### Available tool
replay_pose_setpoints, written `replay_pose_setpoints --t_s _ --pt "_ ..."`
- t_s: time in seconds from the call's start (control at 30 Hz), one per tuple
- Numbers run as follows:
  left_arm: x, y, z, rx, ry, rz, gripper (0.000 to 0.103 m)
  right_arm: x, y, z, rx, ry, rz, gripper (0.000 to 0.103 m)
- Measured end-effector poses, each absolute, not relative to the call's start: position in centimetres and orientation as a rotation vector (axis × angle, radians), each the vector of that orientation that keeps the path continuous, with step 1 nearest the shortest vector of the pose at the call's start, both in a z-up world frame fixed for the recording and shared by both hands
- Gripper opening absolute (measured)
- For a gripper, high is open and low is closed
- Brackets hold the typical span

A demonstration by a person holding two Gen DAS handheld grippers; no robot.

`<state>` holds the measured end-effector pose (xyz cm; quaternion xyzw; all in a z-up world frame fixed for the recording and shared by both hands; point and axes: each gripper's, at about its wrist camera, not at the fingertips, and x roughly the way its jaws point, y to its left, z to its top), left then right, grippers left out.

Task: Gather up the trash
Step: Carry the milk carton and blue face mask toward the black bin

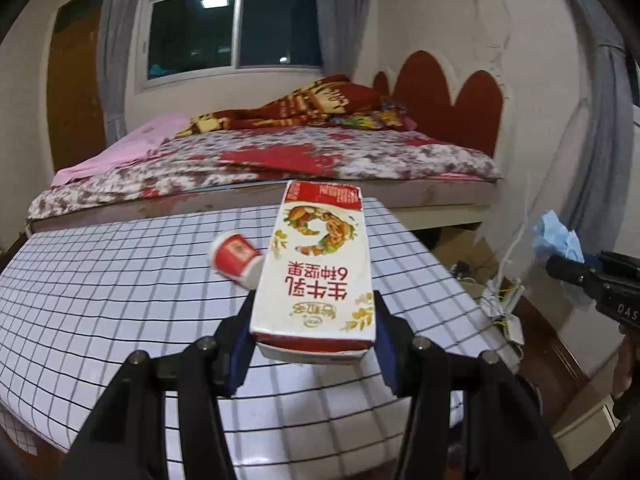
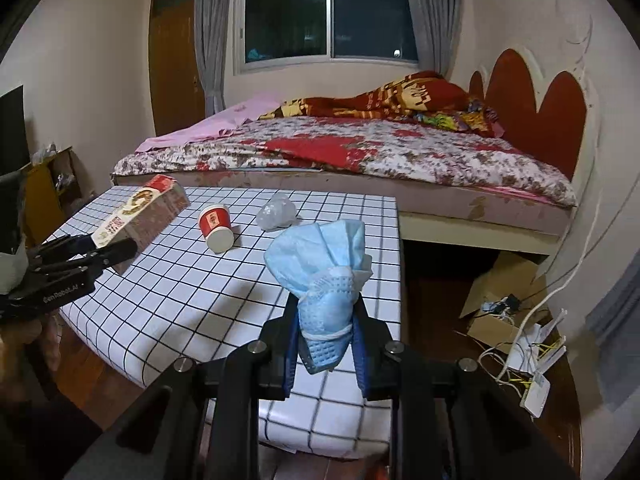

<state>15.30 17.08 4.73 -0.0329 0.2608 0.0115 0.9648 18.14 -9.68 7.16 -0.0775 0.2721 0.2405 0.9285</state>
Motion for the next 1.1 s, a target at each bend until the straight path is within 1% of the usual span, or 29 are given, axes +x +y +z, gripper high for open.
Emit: replay_pose_setpoints --t_s 0.33,0.87,1.1 --pt "13.6 11.2 4.3 -0.058 0.524 -0.086 0.053 15.0 -16.1 6.6 -0.105 0.522 0.432 0.025" --pt "13.7 1.9 0.7 0.013 0.609 -0.238 0.053 13.8 -23.9 0.9 -0.098 0.58 0.296 0.025" --pt "13.0 -2.3 -1.2 0.043 0.646 -0.307 0.053 13.1 -26.3 -0.5 -0.093 0.604 0.261 0.025"
